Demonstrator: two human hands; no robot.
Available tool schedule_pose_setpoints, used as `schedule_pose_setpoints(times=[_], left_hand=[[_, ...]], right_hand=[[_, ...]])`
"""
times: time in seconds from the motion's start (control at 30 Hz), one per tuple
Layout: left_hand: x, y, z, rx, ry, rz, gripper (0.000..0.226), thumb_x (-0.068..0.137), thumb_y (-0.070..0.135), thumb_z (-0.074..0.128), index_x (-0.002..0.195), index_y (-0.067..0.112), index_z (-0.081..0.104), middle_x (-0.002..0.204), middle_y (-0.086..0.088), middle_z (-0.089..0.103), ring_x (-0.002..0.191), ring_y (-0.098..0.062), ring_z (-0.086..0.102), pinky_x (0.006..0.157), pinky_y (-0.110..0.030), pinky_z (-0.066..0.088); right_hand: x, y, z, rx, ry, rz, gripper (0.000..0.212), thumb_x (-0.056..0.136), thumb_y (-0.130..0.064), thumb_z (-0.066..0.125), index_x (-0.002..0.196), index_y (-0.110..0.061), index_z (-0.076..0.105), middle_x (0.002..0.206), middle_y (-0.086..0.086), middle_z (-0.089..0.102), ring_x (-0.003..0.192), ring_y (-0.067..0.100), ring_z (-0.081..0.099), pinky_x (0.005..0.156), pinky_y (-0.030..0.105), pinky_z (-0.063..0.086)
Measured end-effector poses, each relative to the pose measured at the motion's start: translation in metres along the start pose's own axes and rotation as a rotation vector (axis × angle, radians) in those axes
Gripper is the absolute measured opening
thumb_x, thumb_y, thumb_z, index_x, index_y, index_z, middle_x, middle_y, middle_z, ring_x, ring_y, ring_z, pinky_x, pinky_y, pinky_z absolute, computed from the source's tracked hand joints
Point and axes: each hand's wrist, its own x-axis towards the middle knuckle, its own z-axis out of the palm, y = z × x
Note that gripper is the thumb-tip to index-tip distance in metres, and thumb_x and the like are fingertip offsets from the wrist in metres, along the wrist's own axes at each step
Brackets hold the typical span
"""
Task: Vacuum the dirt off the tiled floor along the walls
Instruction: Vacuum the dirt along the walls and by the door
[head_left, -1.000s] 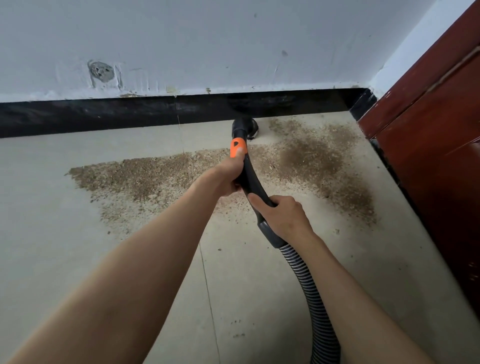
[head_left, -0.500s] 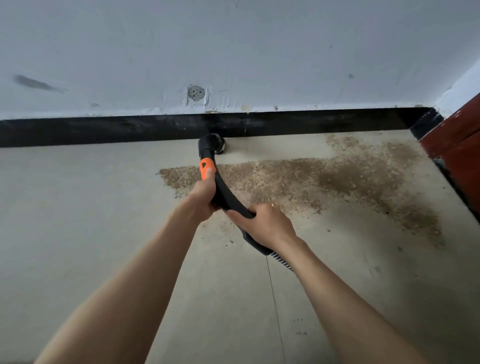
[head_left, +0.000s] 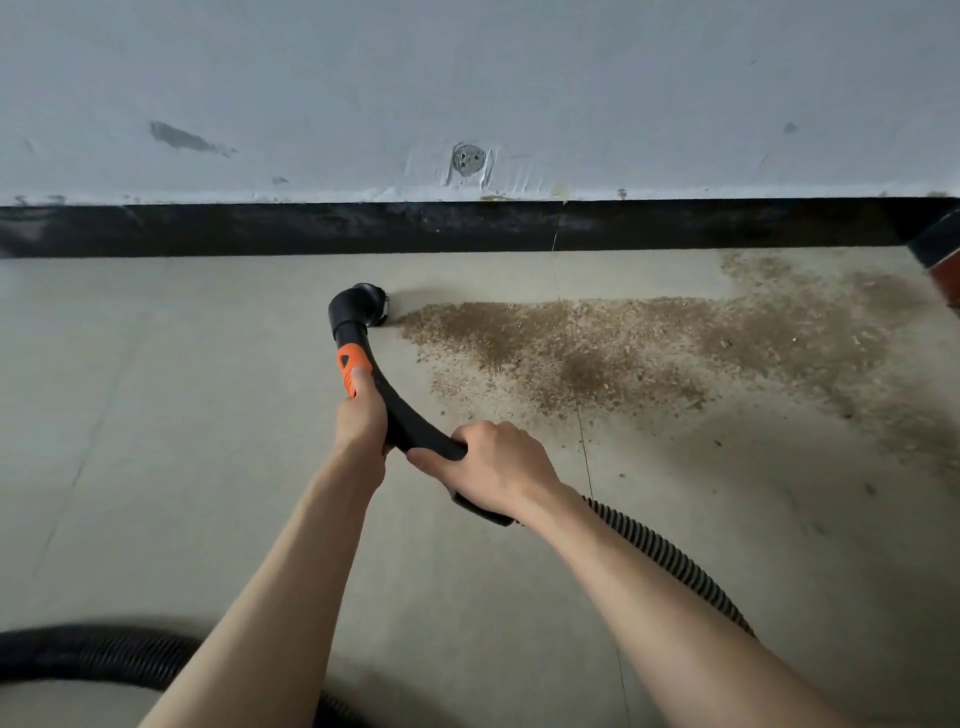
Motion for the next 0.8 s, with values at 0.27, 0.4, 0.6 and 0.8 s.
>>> schedule_pose_setpoints(times=[0.27,0.4,0.6,0.8], left_hand=[[-0.021,-0.002,0.016,-0.013,-0.107,-0.027,0.052,0.094,0.057,0.035,0.112,0.009,0.043,0.087,-0.003,0.053,0.077,-0.018,0.054,0.063,-0.032,0.046],[-0.03,-0.004,0.031,0.011,-0.155,-0.031,0.052,0.095,0.056,0.034,0.112,0.008,0.042,0.088,-0.005,0.053,0.078,-0.018,0.054,0.066,-0.033,0.045],[-0.036,0.0,0.049,0.067,-0.229,-0.009,0.054,0.095,0.057,0.033,0.113,0.007,0.042,0.087,-0.004,0.053,0.076,-0.018,0.054,0.055,-0.03,0.043],[-0.044,-0.003,0.065,0.07,-0.258,-0.022,0.052,0.094,0.059,0.034,0.115,0.011,0.04,0.09,-0.004,0.053,0.079,-0.018,0.054,0.058,-0.03,0.044]], right_hand=[[-0.018,0.013,-0.007,-0.001,0.017,0.06,0.055,0.085,-0.072,0.048,0.075,-0.019,0.061,0.076,0.001,0.071,0.073,0.023,0.066,0.069,0.032,0.051],[-0.026,0.022,-0.016,0.029,0.032,0.097,0.055,0.085,-0.071,0.049,0.073,-0.019,0.062,0.074,-0.001,0.071,0.073,0.021,0.066,0.071,0.032,0.052],[-0.032,0.032,-0.028,0.07,0.054,0.139,0.058,0.085,-0.07,0.05,0.073,-0.016,0.064,0.075,0.001,0.071,0.072,0.022,0.066,0.071,0.034,0.053],[-0.04,0.043,-0.034,0.106,0.073,0.174,0.061,0.084,-0.069,0.05,0.078,-0.012,0.067,0.078,0.003,0.072,0.074,0.023,0.068,0.076,0.039,0.055]])
